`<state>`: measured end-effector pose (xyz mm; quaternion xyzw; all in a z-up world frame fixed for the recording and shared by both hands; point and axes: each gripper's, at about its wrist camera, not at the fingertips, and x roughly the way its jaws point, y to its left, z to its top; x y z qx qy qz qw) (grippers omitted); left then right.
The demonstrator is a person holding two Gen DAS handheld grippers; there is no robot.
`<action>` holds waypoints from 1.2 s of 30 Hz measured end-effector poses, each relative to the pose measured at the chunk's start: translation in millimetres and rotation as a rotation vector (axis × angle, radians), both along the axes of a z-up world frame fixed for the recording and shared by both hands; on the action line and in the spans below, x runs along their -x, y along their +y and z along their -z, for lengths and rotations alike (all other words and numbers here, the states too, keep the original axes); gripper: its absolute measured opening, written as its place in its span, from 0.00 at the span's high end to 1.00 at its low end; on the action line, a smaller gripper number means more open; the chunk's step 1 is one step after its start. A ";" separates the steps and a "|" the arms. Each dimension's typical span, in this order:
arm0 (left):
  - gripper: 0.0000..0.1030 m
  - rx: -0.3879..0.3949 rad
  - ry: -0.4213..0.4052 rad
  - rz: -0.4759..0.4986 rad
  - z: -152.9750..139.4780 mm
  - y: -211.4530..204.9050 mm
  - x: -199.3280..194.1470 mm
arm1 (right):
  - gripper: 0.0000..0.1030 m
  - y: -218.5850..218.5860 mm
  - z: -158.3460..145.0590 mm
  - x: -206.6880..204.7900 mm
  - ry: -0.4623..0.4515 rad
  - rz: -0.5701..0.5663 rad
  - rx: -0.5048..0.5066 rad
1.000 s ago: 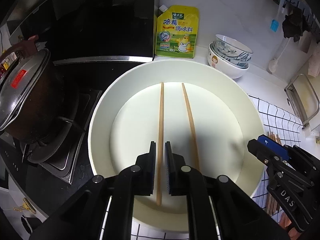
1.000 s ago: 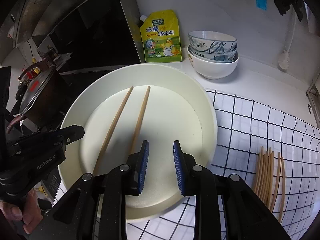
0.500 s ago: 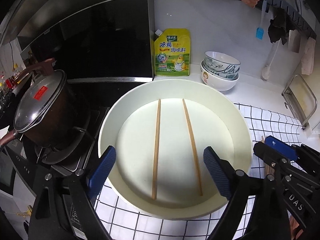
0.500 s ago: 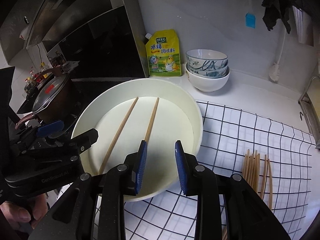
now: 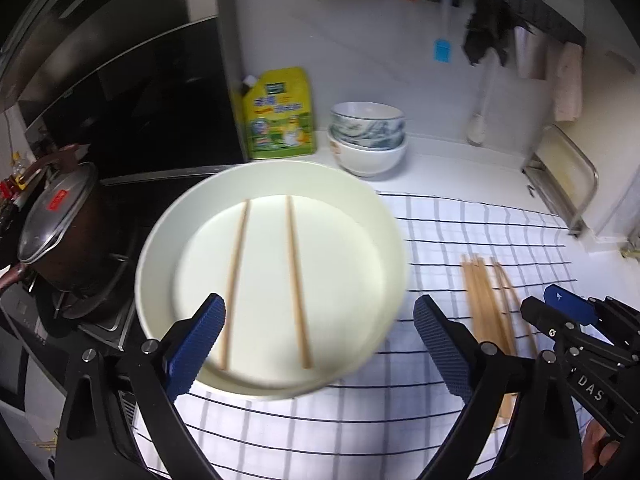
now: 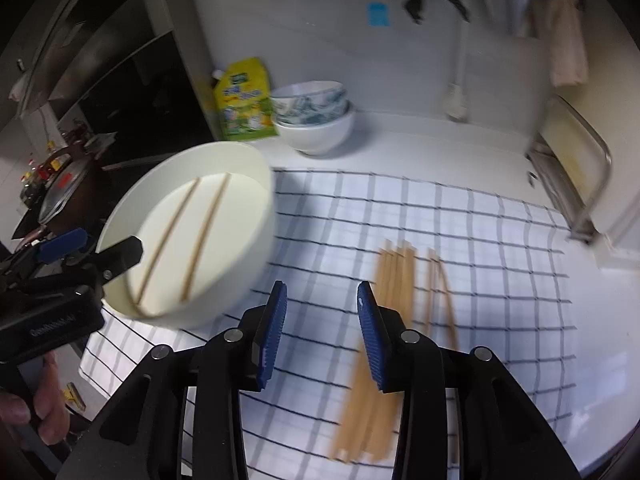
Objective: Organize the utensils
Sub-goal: 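Return the right tool to the pile and grasp a chopstick while the left tool grasps another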
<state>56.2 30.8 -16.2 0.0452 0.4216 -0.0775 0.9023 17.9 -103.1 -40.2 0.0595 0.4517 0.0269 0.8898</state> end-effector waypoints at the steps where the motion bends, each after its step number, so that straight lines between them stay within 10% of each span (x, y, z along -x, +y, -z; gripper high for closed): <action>1: 0.08 0.001 0.004 0.012 1.4 -8.9 2.4 | 0.65 -10.5 3.2 4.9 0.009 0.017 0.004; 14: 0.07 0.002 0.104 0.144 46.1 -103.1 32.4 | 0.49 -103.5 60.9 36.7 0.121 0.126 0.030; 36: 0.07 -0.050 0.187 0.085 125.6 -126.9 22.6 | 0.44 -111.2 121.4 12.3 0.157 0.049 0.084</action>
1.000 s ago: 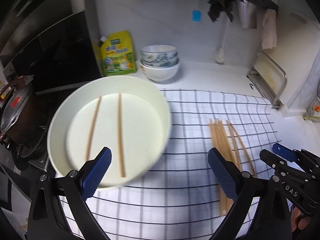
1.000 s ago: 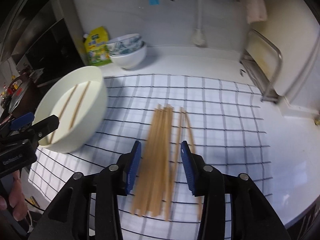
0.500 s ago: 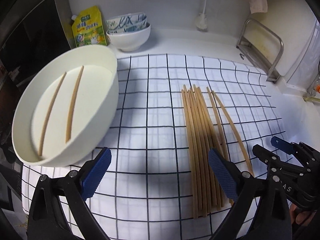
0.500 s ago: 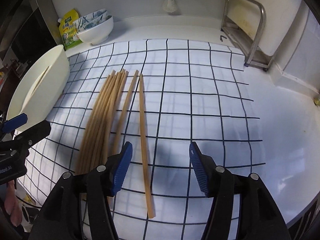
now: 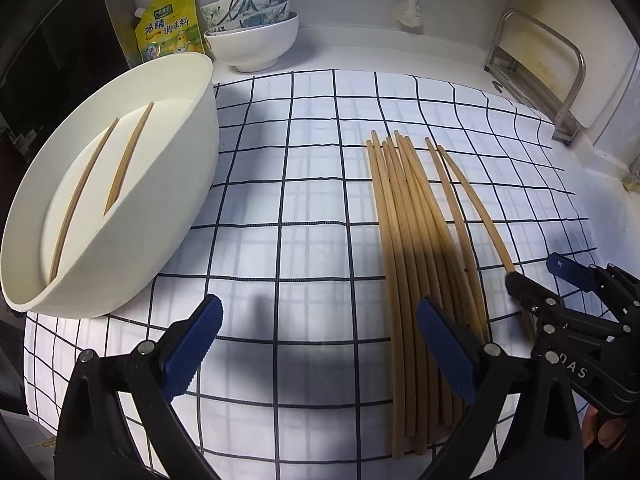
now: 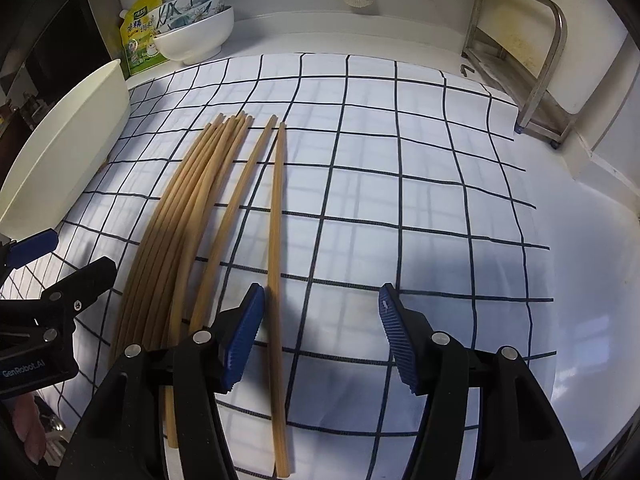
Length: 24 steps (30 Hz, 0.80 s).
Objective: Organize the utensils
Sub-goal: 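Return the right tool to the pile and grasp a chopstick while the left tool grasps another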
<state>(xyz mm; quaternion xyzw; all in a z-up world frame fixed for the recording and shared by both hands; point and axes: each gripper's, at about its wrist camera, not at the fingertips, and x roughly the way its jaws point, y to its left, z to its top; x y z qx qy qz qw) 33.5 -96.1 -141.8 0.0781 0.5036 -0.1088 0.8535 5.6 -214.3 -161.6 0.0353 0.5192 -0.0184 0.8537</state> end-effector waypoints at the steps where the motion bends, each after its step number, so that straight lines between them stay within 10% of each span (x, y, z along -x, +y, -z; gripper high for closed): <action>1: 0.07 -0.005 0.003 -0.003 1.8 -0.9 -1.5 | 0.44 -1.7 -0.1 -0.2 -0.001 0.001 -0.001; 24: 0.08 -0.078 0.019 -0.031 19.6 -8.9 -12.0 | 0.45 1.0 0.3 -2.2 -0.024 -0.013 0.026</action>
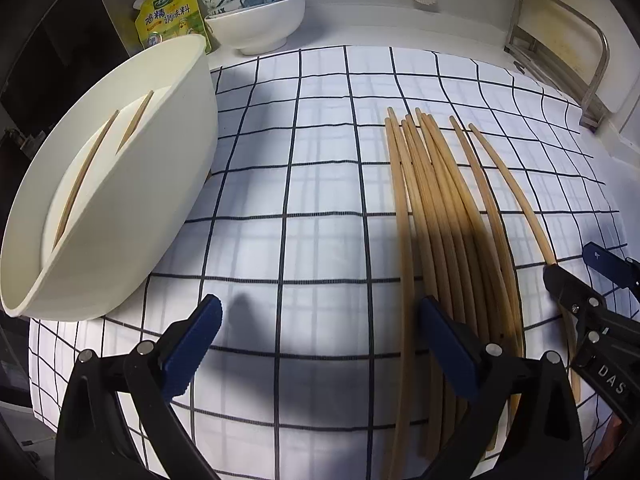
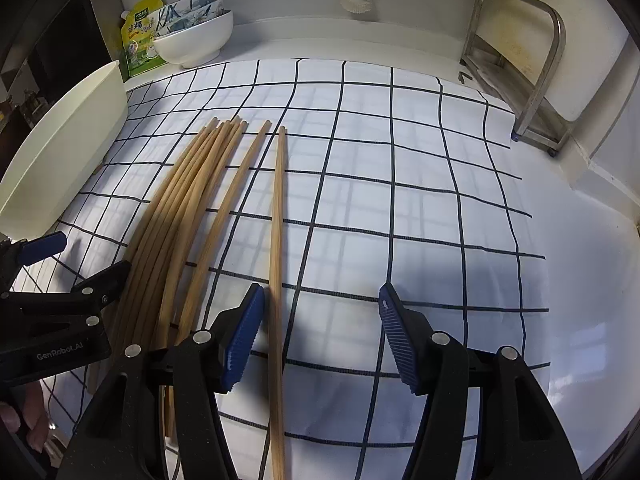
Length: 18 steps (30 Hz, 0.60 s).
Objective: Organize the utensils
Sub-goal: 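Return the right tool to the pile and grasp a chopstick while the left tool grasps another, then lower the chopsticks into the white dish and open the right tool while the left tool releases its own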
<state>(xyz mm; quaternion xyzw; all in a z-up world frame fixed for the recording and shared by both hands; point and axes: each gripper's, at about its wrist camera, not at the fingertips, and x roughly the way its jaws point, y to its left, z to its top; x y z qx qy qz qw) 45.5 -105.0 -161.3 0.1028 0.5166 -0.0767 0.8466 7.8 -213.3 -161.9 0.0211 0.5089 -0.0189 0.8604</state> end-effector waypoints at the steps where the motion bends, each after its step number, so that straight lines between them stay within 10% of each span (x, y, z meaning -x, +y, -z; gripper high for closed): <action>1: 0.10 0.006 -0.004 0.000 -0.3 -0.7 -0.7 | 0.45 1.4 0.1 -0.9 -0.003 -0.006 0.003; 10: 0.93 0.092 0.023 0.073 -7.4 -10.2 2.1 | 0.94 14.7 -2.9 -3.6 -0.005 -0.061 -0.008; 18: 0.93 0.142 0.055 0.074 -14.5 -2.6 1.0 | 0.94 11.0 -13.6 2.2 -0.024 -0.038 -0.073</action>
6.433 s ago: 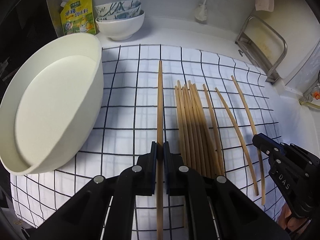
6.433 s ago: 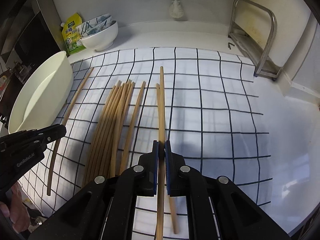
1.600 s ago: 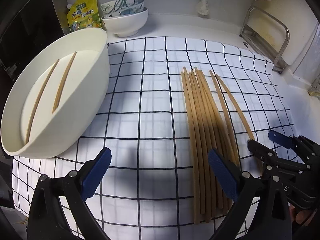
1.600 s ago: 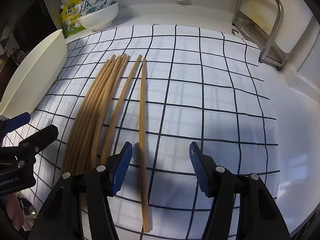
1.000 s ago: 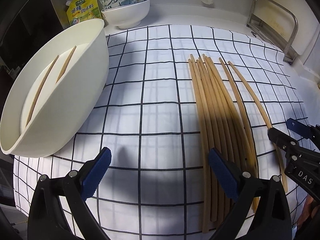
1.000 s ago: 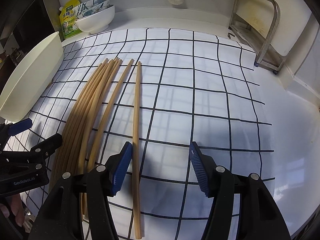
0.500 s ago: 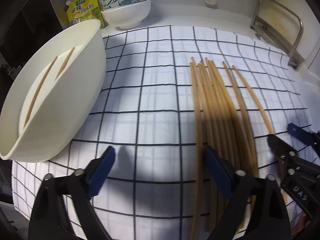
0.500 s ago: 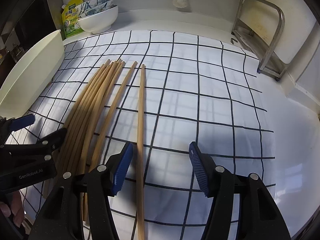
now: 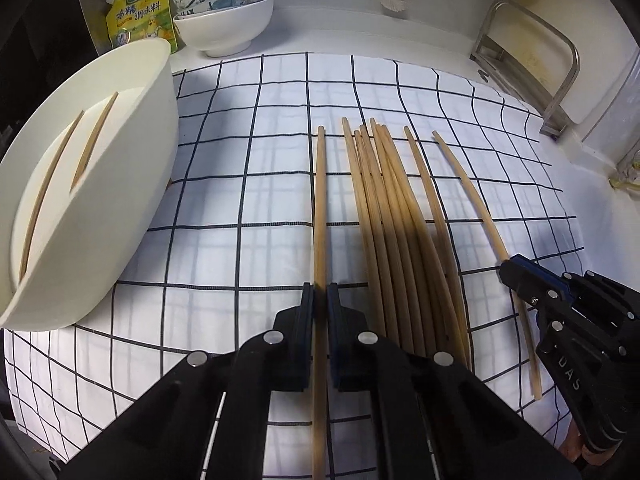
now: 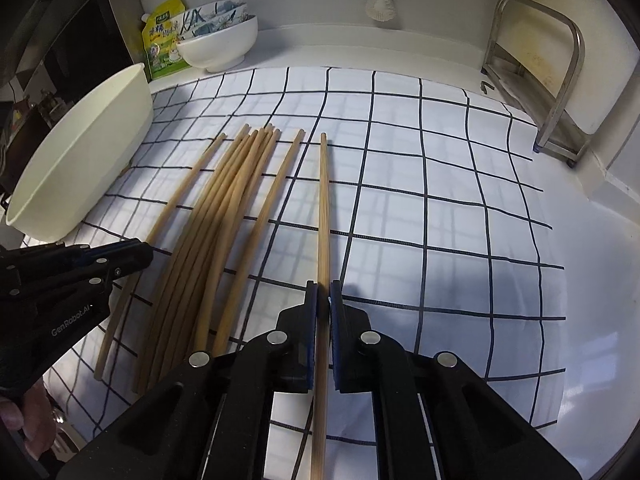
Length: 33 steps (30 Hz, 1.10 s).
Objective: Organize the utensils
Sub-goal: 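Lower the chopsticks into the white dish and open the right tool while the left tool releases its own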
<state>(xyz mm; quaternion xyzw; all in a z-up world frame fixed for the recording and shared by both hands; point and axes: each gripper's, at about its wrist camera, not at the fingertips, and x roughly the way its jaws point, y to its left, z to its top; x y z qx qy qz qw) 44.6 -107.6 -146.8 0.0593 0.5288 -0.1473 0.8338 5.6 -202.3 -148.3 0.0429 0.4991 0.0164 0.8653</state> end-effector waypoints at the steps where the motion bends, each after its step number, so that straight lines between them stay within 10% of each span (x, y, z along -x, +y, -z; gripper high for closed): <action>1: 0.93 0.003 -0.005 0.000 -3.0 0.8 -0.1 | 0.94 0.0 -3.2 1.0 -0.004 0.004 -0.006; 12: 0.93 0.060 -0.130 -0.013 -78.8 42.5 -1.8 | 0.94 31.5 -71.1 -6.8 -0.102 -0.015 -0.066; 23: 0.93 0.020 -0.258 -0.162 -137.8 153.0 -36.0 | 0.94 151.7 -116.8 -72.1 -0.172 -0.199 -0.140; 33: 0.92 -0.026 -0.169 -0.210 -97.8 212.5 -91.9 | 0.94 238.6 -85.2 -138.8 -0.075 -0.260 -0.157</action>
